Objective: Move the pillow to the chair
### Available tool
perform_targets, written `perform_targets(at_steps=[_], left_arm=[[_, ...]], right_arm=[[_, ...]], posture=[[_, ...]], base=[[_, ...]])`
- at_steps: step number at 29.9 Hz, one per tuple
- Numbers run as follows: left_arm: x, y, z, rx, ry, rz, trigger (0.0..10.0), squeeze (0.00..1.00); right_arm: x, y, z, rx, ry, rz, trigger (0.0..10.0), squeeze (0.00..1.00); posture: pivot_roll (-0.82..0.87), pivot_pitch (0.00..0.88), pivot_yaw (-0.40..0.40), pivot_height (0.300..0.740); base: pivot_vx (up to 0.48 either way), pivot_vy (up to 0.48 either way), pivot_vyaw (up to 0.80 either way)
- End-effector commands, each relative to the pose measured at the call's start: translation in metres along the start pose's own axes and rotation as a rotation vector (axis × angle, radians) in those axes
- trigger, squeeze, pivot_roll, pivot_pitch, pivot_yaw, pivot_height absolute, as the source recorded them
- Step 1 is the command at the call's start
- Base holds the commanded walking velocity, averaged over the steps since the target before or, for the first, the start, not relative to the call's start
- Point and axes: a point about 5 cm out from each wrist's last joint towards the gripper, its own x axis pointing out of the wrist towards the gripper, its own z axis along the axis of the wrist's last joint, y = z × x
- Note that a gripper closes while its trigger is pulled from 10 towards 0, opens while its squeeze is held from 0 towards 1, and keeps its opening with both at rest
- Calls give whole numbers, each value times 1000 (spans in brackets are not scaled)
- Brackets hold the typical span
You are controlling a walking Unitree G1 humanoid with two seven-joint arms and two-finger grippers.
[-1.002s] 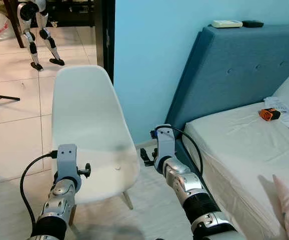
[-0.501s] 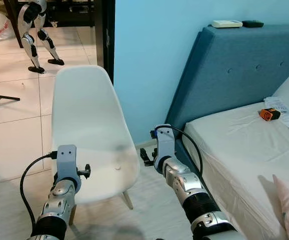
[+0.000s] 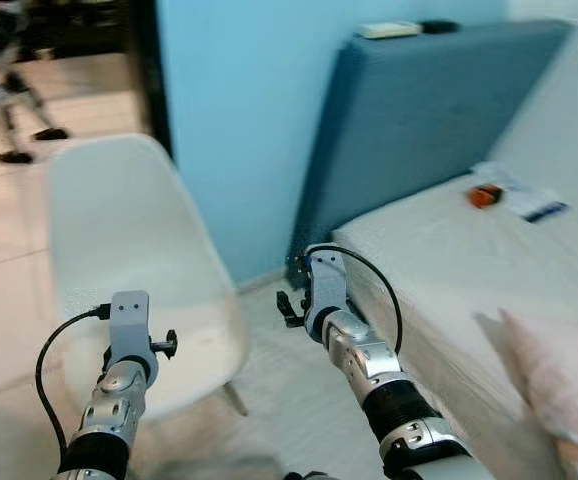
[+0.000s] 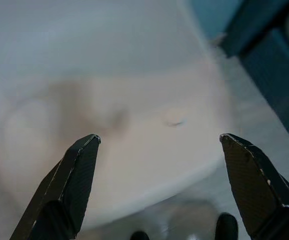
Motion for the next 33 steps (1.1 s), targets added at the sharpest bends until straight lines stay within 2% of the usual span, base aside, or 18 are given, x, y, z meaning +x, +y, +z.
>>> perform_targets(at_steps=[1,33], left_arm=[[0,-4,-3,4,17,-11,10000,0],[-1,-4,-6,5,21,-14,10000,0]], right_arm=[[0,-3,-8,22,30,-10,10000,0],[0,-3,-10,20,34,-7,10000,0]], posture=[[61,60,-90,712],[61,52,-93,712]], base=[[0,0,-800],[0,0,-800]])
